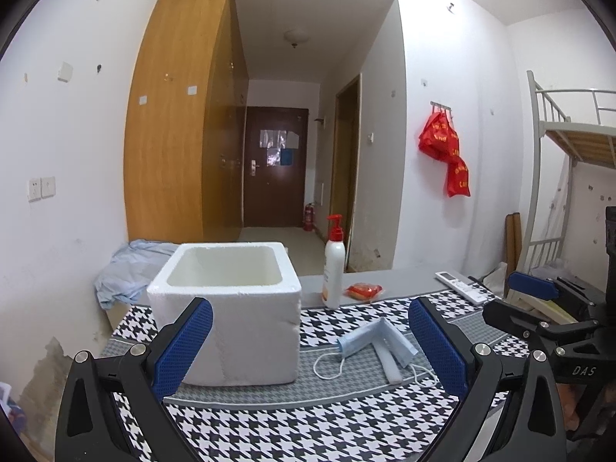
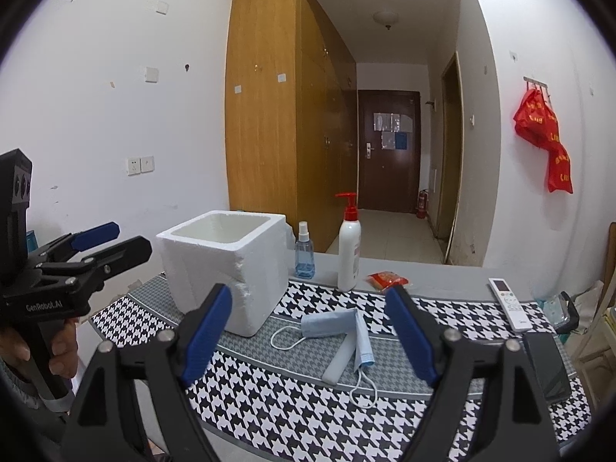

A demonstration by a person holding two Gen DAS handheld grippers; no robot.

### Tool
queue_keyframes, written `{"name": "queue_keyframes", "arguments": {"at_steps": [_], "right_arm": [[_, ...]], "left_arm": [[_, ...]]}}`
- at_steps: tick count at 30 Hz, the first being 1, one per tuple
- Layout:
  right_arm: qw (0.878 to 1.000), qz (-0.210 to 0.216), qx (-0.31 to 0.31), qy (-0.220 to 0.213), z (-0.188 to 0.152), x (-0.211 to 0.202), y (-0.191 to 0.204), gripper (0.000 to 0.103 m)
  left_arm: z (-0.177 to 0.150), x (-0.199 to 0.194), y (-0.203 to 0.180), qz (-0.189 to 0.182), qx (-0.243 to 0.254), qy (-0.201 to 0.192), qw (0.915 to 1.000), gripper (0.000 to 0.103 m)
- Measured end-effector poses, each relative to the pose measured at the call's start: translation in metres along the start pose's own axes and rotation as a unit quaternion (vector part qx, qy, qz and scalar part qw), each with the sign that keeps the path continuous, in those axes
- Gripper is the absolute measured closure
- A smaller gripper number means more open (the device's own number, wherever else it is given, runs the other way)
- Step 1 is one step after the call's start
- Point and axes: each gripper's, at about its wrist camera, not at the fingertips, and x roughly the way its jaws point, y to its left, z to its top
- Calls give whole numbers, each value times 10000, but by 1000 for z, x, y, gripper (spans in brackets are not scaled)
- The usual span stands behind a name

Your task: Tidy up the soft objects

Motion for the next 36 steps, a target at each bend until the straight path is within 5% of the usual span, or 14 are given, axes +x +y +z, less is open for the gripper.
{"name": "queue_keyframes", "arguments": {"at_steps": [16,36], "right_arm": [[9999,2,131,22,-27,4,-7,8],[9981,-87,260,559,-40,41,-26,8]], "left_arm": [[-33,-1,9,75,-234,-70,9997,1],[-49,19,2,66,-179,178,9997,1]]}}
